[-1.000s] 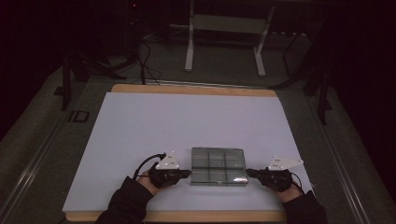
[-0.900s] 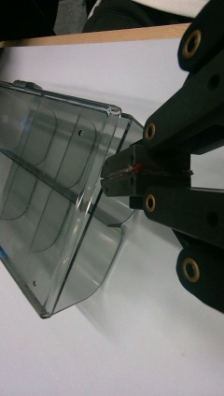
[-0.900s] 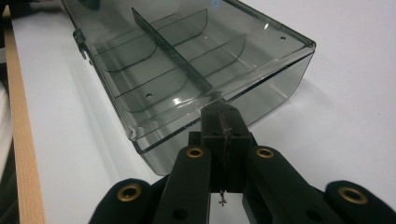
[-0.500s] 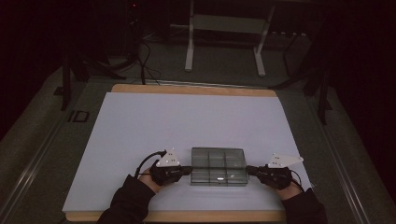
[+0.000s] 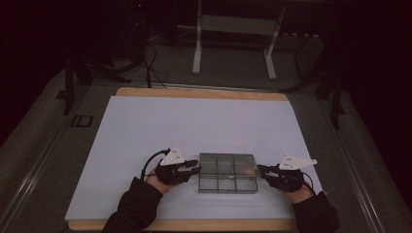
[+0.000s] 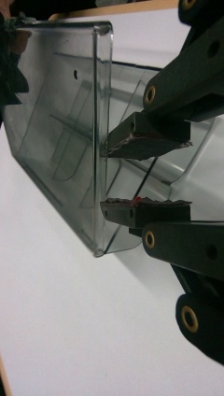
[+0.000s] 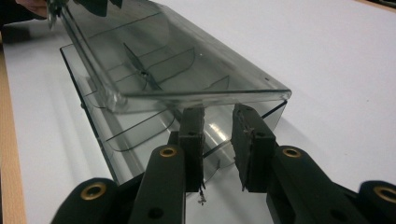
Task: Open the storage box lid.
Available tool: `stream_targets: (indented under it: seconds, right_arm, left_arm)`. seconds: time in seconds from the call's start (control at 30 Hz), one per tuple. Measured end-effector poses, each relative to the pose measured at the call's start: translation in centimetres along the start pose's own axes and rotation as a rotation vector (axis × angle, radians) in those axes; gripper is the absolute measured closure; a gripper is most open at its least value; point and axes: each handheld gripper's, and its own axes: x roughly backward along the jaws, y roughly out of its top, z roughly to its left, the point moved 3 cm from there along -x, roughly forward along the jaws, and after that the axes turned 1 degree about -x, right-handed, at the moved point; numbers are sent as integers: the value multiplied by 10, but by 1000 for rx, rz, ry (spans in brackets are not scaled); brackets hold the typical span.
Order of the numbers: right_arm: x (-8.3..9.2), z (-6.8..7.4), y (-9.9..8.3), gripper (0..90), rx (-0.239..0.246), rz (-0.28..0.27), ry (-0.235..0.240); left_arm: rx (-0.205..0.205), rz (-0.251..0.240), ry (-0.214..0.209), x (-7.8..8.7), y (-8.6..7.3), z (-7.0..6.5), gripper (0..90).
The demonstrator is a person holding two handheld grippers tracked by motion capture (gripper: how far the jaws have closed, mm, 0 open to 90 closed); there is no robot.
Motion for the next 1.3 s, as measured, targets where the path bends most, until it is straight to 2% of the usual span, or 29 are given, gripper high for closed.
stream_targets:
  seconds: [0.4,0.5,0.9,1.17,1.3]
  right_arm:
    - [2,-7,10,745,5,-23,-25]
    - [3,-9,12,751,-6,-38,-32]
    - [-6,-19,26,806,4,-43,-87]
    - [-8,-24,32,813,-17,-52,-93]
    - [-11,-27,34,814,-31,-68,-106]
  left_arm:
    - [-16,-34,16,0,15,3,698]
    - [-25,-19,35,-3,17,4,700]
    - [-4,-64,62,-3,23,13,789]
    - [25,-97,82,-6,26,19,802]
    - [9,-116,130,-11,25,21,809]
